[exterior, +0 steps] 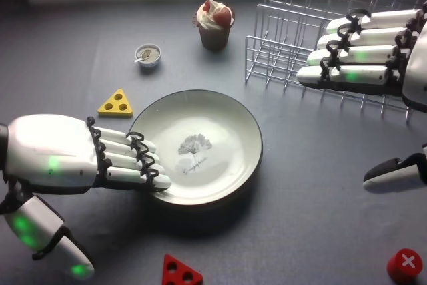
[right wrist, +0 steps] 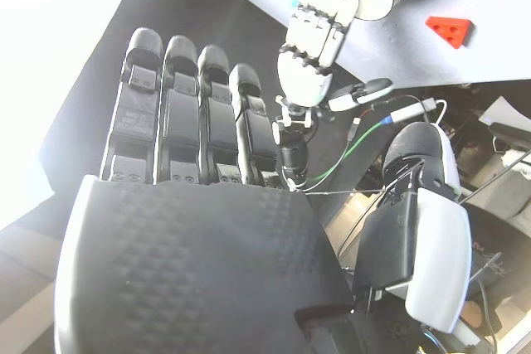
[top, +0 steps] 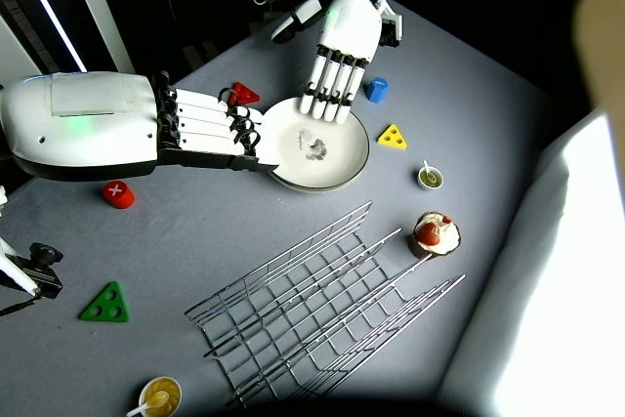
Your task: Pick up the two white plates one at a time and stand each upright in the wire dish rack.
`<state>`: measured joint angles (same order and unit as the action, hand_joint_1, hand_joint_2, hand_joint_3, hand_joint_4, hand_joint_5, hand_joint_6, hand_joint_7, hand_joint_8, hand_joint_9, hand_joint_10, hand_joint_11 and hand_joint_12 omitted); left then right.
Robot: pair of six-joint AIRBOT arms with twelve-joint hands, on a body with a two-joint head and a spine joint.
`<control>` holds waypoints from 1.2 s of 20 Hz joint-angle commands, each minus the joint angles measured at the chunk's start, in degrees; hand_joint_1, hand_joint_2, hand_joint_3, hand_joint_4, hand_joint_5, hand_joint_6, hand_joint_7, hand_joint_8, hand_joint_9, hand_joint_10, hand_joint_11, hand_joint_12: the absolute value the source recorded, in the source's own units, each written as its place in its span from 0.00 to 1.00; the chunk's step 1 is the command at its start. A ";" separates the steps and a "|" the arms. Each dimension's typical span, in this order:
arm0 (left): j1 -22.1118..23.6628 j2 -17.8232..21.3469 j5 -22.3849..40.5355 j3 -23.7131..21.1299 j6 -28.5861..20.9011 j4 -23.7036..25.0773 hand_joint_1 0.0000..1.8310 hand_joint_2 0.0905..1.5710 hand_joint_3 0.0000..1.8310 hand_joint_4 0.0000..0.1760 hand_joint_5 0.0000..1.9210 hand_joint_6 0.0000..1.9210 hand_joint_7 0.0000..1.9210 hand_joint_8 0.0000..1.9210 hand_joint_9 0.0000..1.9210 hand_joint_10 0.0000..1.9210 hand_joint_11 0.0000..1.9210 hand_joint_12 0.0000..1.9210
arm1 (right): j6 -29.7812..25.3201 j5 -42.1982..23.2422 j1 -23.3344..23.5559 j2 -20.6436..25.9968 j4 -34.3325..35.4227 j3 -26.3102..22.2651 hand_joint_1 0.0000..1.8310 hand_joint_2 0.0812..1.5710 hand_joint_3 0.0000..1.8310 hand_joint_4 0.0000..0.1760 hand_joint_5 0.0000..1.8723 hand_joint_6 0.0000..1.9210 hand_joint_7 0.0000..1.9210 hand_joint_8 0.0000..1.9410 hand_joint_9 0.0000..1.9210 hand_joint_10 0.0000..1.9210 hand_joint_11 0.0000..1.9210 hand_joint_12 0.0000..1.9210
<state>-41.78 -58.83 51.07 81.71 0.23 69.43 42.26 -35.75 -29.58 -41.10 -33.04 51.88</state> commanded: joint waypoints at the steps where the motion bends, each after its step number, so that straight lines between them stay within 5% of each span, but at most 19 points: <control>1: -0.26 0.23 1.66 0.33 -0.23 -2.02 0.03 0.56 0.00 0.00 0.05 0.00 0.07 0.00 0.07 0.00 0.08 0.01 | 0.34 -5.90 0.61 0.20 2.01 0.04 0.11 0.59 0.00 0.00 0.12 0.00 0.15 0.00 0.15 0.00 0.13 0.01; 8: -1.51 -1.02 -1.92 0.90 -0.23 -2.49 0.03 0.56 0.00 0.00 0.06 0.00 0.08 0.00 0.09 0.00 0.09 0.01 | 1.70 -6.90 0.13 -0.10 0.77 0.03 0.11 0.59 0.00 0.00 0.12 0.00 0.15 0.00 0.14 0.00 0.13 0.01; 21: 1.79 -10.63 -6.40 1.50 -0.23 -0.57 0.05 0.56 0.00 0.00 0.06 0.00 0.07 0.00 0.07 0.00 0.08 0.01 | 3.58 -9.20 -0.09 -2.69 -1.37 2.10 0.11 0.59 0.00 0.00 0.12 0.00 0.15 0.00 0.14 0.00 0.13 0.00; 23: 2.11 -10.96 -6.64 1.23 -0.23 -0.58 0.04 0.56 0.00 0.00 0.06 0.00 0.07 0.00 0.07 0.00 0.08 0.00 | 4.57 -9.58 -0.23 -3.78 -2.45 2.87 0.23 0.59 0.00 0.00 0.08 0.00 0.11 0.00 0.11 0.00 0.11 0.00; 24: 2.13 -11.04 -6.67 1.14 -0.23 -0.56 0.05 0.56 0.00 0.00 0.06 0.00 0.06 0.00 0.07 0.00 0.07 0.00 | 6.19 -9.58 -0.50 -4.48 -2.41 3.16 0.44 0.56 0.00 0.00 0.09 0.00 0.11 0.00 0.11 0.00 0.11 0.00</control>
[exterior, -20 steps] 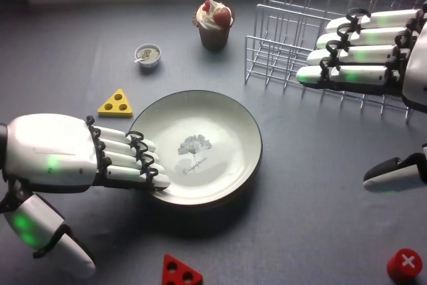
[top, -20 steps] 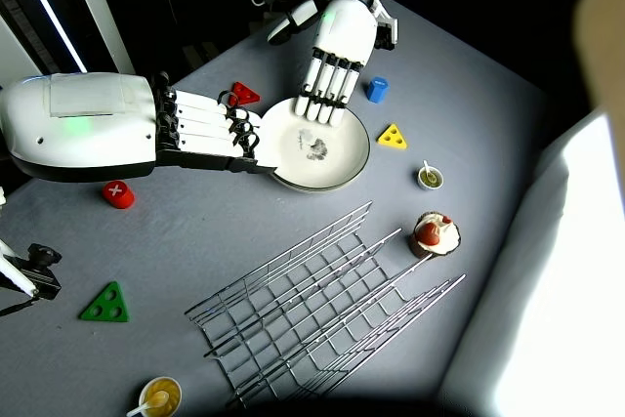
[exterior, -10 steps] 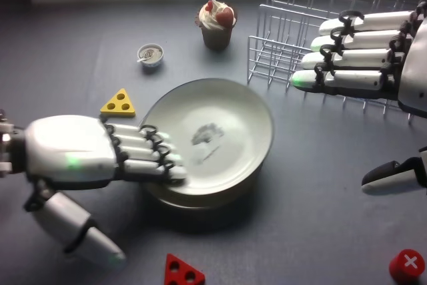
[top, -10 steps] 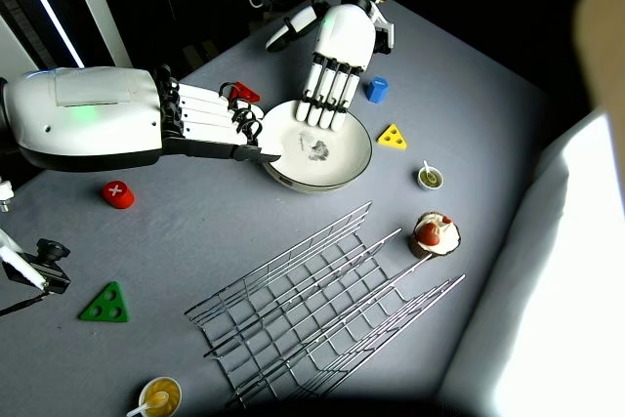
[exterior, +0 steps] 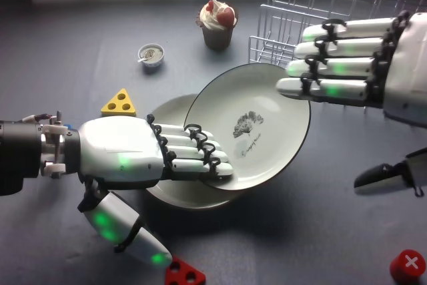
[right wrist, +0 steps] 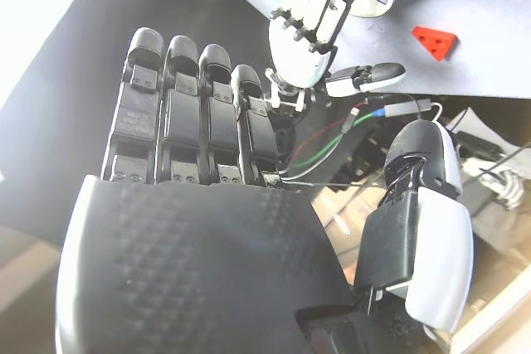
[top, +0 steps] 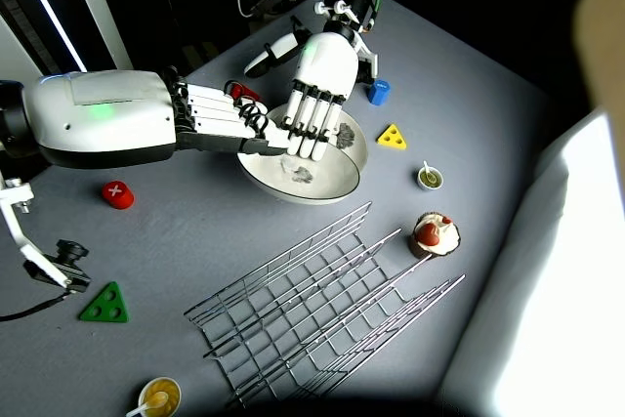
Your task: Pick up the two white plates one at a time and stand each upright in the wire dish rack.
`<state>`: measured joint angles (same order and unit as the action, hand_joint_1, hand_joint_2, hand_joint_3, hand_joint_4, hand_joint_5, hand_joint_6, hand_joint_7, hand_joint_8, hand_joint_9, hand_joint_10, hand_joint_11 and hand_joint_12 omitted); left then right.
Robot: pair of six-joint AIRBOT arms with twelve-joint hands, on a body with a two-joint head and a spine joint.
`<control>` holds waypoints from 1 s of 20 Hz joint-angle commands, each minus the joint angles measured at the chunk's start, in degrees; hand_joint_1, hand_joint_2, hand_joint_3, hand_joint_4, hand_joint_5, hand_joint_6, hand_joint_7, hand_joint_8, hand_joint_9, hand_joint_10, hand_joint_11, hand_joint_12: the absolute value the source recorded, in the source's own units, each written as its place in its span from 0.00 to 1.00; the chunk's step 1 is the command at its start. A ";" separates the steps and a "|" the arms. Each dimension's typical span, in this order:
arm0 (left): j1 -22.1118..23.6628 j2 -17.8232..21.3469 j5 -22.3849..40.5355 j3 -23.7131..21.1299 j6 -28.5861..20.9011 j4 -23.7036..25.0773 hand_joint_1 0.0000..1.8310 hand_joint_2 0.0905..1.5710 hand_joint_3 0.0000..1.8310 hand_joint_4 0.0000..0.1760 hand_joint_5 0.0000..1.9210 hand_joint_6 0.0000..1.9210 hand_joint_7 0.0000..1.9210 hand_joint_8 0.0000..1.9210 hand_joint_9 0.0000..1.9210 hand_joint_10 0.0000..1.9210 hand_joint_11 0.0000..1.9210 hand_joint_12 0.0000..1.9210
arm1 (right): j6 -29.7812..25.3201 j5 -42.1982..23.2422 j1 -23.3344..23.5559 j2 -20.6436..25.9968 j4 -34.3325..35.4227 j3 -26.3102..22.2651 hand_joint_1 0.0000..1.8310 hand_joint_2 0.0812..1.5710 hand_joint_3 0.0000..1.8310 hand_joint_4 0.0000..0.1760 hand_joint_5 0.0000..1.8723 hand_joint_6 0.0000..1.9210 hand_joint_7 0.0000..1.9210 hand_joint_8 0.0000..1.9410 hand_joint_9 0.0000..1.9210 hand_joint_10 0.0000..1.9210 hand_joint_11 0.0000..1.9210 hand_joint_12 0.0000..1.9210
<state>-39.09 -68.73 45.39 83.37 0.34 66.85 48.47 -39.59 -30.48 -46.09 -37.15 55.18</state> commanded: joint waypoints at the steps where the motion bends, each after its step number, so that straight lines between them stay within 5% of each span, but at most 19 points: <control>1: -0.56 -1.24 -1.17 -0.51 -0.34 2.05 0.04 0.56 0.00 0.00 0.06 0.00 0.07 0.00 0.07 0.00 0.08 0.00 | 1.39 -5.73 -0.01 -0.25 2.37 0.18 0.54 0.53 0.00 0.00 0.10 0.00 0.11 0.00 0.11 0.00 0.11 0.00; 2: -0.56 -1.31 -1.23 -0.49 -0.34 2.08 0.04 0.56 0.00 0.00 0.04 0.00 0.06 0.00 0.06 0.00 0.07 0.00 | 3.49 -5.73 -1.16 -0.99 3.86 0.68 0.63 0.54 0.00 0.00 0.12 0.01 0.08 0.00 0.09 0.00 0.11 0.00; 7: -0.56 -1.56 -1.31 -0.39 -0.34 2.13 0.05 0.56 0.00 0.00 0.07 0.01 0.08 0.01 0.08 0.01 0.08 0.00 | 7.66 -3.32 -3.79 -5.39 8.57 3.77 0.74 0.56 0.01 0.00 0.13 0.01 0.08 0.00 0.08 0.00 0.12 0.01; 20: -0.57 -1.93 -1.23 1.10 -0.34 1.98 0.02 0.56 0.00 0.00 0.07 0.00 0.09 0.00 0.09 0.00 0.09 0.01 | 10.25 -1.33 -2.78 -17.67 14.97 11.98 0.74 0.59 0.00 0.00 0.13 0.00 0.11 0.00 0.10 0.00 0.11 0.01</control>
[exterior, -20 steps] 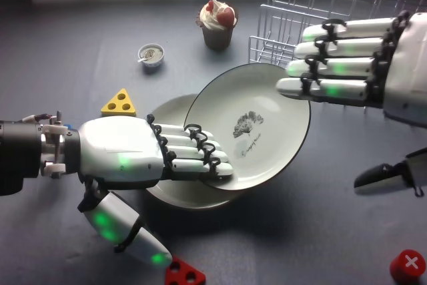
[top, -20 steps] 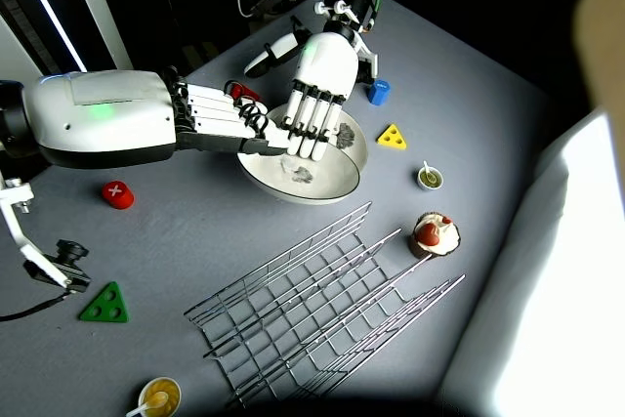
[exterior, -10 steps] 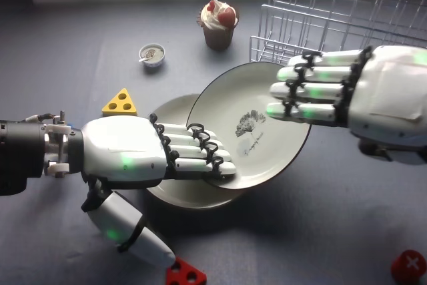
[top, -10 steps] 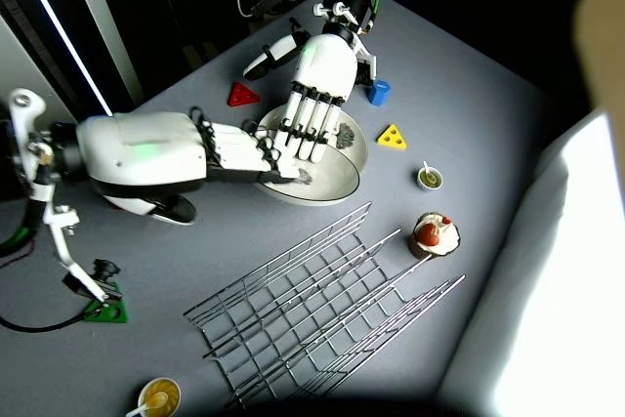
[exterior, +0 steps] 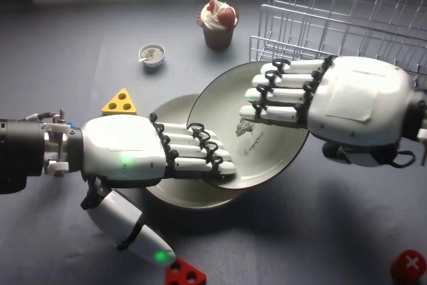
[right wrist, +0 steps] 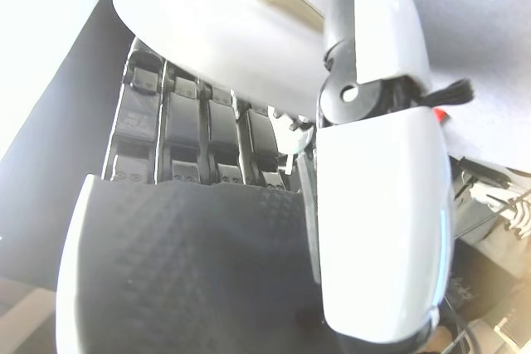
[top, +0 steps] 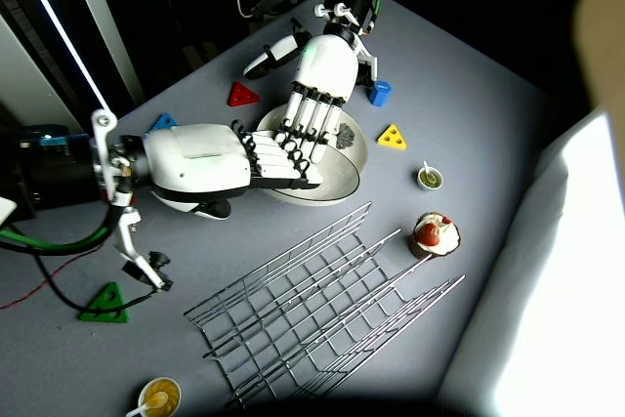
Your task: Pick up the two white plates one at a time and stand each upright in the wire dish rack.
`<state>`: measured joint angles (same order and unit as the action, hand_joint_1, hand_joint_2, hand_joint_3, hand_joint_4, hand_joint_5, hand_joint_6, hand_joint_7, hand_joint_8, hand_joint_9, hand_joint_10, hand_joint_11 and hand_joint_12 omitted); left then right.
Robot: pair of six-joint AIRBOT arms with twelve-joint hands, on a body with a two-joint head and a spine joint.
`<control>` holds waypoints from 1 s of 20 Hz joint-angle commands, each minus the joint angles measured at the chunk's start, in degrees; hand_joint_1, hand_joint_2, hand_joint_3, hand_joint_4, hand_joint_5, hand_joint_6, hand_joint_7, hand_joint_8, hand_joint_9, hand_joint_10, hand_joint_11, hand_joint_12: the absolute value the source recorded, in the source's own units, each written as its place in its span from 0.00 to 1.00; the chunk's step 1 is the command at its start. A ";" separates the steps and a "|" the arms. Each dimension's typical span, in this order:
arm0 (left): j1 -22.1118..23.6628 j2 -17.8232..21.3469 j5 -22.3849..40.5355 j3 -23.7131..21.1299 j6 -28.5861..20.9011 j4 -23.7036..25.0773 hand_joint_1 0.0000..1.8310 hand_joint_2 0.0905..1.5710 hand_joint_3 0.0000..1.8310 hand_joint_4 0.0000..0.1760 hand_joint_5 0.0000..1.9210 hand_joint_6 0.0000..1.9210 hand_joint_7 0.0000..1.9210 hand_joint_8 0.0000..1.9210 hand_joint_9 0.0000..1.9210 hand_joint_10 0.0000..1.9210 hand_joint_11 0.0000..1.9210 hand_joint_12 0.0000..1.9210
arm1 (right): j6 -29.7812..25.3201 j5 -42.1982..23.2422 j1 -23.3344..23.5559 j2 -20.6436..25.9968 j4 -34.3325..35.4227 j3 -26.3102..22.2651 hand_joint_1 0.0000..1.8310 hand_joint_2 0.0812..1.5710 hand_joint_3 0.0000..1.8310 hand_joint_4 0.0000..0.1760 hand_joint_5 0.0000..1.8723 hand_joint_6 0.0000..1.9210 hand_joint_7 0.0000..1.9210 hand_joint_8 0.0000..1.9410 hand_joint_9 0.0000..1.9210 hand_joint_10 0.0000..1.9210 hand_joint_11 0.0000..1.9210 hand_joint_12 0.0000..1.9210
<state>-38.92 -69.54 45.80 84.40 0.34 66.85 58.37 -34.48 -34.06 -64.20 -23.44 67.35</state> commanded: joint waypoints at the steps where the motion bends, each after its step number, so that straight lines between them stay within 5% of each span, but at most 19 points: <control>1: -0.74 -1.11 -1.64 0.16 -0.34 1.95 0.02 0.56 0.00 0.00 0.07 0.00 0.09 0.00 0.09 0.00 0.08 0.00 | 0.35 -6.15 1.27 -0.24 1.33 0.29 0.75 0.60 0.00 0.00 0.14 0.00 0.10 0.00 0.09 0.00 0.11 0.00; 7: -0.76 -1.11 -1.61 0.50 -0.34 1.85 0.01 0.56 0.00 0.00 0.06 0.00 0.07 0.00 0.07 0.00 0.09 0.00 | 0.34 -5.60 3.03 -4.26 3.22 2.58 0.77 0.59 0.00 0.00 0.18 0.01 0.14 0.01 0.14 0.01 0.16 0.02; 12: -0.88 -1.18 -1.62 0.56 -0.34 1.75 0.02 0.56 0.00 0.00 0.06 0.00 0.06 0.00 0.06 0.00 0.07 0.00 | 0.34 -5.07 3.03 -5.58 3.82 3.76 0.82 0.65 0.00 0.00 0.41 0.01 0.39 0.01 0.41 0.01 0.38 0.10; 13: -0.91 -1.18 -1.63 0.56 -0.34 1.70 0.02 0.56 0.00 0.00 0.06 0.00 0.07 0.00 0.06 0.00 0.07 0.00 | 0.34 -5.07 2.98 -5.64 3.80 3.91 0.96 0.61 0.03 0.00 0.47 0.00 0.45 0.01 0.46 0.01 0.42 0.57; 14: -0.97 -1.16 -1.63 0.56 -0.34 1.66 0.03 0.56 0.00 0.00 0.07 0.00 0.08 0.01 0.07 0.01 0.07 0.00 | 0.34 -5.07 2.71 -5.64 3.66 4.03 0.95 0.62 0.02 0.00 0.51 0.00 0.50 0.00 0.46 0.40 0.46 0.70; 15: -1.05 -1.15 -1.63 0.58 -0.34 1.63 0.02 0.56 0.00 0.00 0.07 0.00 0.08 0.01 0.07 0.00 0.08 0.00 | 0.34 -5.08 2.57 -5.64 3.64 4.06 0.84 0.65 0.00 0.00 0.51 0.41 0.56 0.23 0.53 0.42 0.52 0.68; 17: -1.16 -1.15 -1.65 0.59 -0.34 1.57 0.01 0.56 0.00 0.00 0.05 0.00 0.06 0.00 0.06 0.00 0.07 0.00 | 0.33 -5.08 2.52 -5.64 3.65 3.86 0.82 0.66 0.00 0.00 0.50 0.53 0.53 0.35 0.54 0.42 0.52 0.70; 20: -1.15 -0.48 -1.48 0.41 -0.34 -0.23 0.02 0.56 0.00 0.00 0.06 0.00 0.07 0.00 0.06 0.00 0.07 0.00 | 0.27 -5.10 3.24 -5.60 3.65 3.04 0.81 0.67 0.00 0.00 0.50 0.56 0.49 0.40 0.52 0.44 0.51 0.70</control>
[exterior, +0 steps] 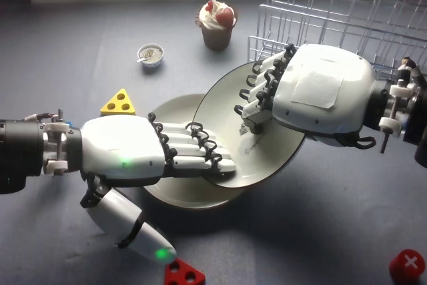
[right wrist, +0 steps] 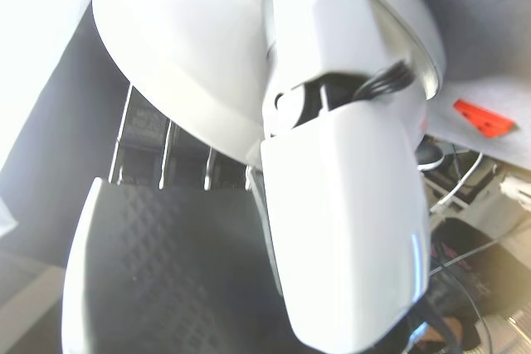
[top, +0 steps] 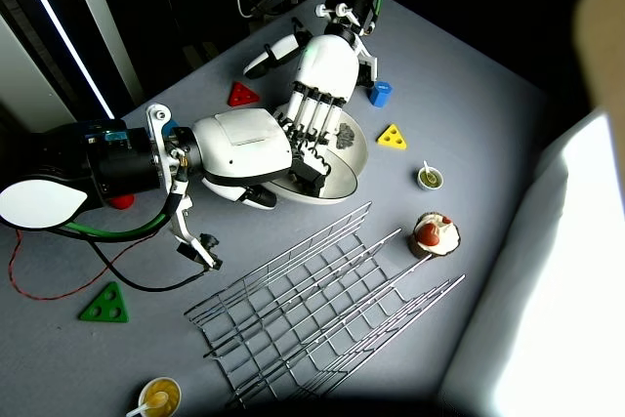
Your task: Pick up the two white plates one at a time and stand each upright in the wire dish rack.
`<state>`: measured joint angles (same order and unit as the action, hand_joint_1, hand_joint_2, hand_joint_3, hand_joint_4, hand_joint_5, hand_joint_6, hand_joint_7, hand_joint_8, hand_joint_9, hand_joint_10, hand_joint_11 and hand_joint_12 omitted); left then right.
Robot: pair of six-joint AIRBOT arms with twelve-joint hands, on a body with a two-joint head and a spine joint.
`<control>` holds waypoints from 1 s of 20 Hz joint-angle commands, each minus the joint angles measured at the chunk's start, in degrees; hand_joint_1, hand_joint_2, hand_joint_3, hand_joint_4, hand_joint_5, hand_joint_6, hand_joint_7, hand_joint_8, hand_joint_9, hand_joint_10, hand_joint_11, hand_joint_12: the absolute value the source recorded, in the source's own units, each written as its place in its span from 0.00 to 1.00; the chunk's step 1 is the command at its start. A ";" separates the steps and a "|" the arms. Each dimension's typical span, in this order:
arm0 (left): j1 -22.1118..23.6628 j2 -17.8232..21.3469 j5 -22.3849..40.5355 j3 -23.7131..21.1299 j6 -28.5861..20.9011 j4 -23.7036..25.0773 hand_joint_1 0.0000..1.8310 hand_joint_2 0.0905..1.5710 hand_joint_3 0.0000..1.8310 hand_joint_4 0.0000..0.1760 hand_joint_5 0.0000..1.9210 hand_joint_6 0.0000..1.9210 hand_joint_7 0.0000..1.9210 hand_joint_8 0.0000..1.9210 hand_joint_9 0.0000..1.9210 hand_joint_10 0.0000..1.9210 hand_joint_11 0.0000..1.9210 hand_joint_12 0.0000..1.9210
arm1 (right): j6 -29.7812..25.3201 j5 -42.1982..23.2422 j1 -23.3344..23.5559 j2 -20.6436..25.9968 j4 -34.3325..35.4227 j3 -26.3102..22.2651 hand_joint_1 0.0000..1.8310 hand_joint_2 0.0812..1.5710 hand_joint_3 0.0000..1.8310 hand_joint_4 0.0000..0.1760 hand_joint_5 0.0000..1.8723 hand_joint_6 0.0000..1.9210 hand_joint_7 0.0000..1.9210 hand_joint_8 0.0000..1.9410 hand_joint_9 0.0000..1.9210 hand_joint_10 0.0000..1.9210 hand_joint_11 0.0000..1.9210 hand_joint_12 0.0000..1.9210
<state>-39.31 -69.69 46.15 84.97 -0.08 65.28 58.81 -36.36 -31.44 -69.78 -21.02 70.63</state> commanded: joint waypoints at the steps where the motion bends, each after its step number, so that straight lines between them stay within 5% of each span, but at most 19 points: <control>1: -0.75 0.07 -1.40 -0.17 0.08 0.43 0.02 0.56 0.00 0.00 0.06 0.00 0.07 0.00 0.06 0.00 0.07 0.00 | -0.17 -3.22 0.75 0.04 1.15 -0.56 0.81 0.67 0.00 0.00 0.50 0.55 0.50 0.38 0.53 0.43 0.52 0.69; 7: 1.25 4.22 1.50 -0.43 0.08 -3.85 0.02 0.57 0.00 0.00 0.06 0.00 0.07 0.00 0.07 0.00 0.07 0.00 | -0.15 -3.93 1.36 1.16 -1.12 -4.00 0.81 0.67 0.00 0.00 0.51 0.53 0.49 0.41 0.55 0.42 0.53 0.68; 9: 2.75 6.18 2.20 -0.72 0.08 -4.67 0.02 0.56 0.00 0.00 0.06 0.00 0.07 0.00 0.06 0.00 0.07 0.00 | -0.15 -3.94 2.61 2.32 -2.29 -5.32 0.82 0.64 0.00 0.00 0.53 0.52 0.55 0.32 0.59 0.34 0.56 0.63; 20: 5.53 16.31 2.42 -4.39 0.08 -5.28 0.02 0.56 0.00 0.00 0.06 0.00 0.07 0.00 0.07 0.00 0.07 0.00 | -0.80 -5.07 5.80 6.77 -0.81 -10.46 0.82 0.66 0.00 0.00 0.51 0.53 0.54 0.32 0.56 0.39 0.54 0.67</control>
<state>-34.39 -53.82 45.43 80.73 0.12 63.42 57.65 -33.74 -26.57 -63.35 -23.31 60.23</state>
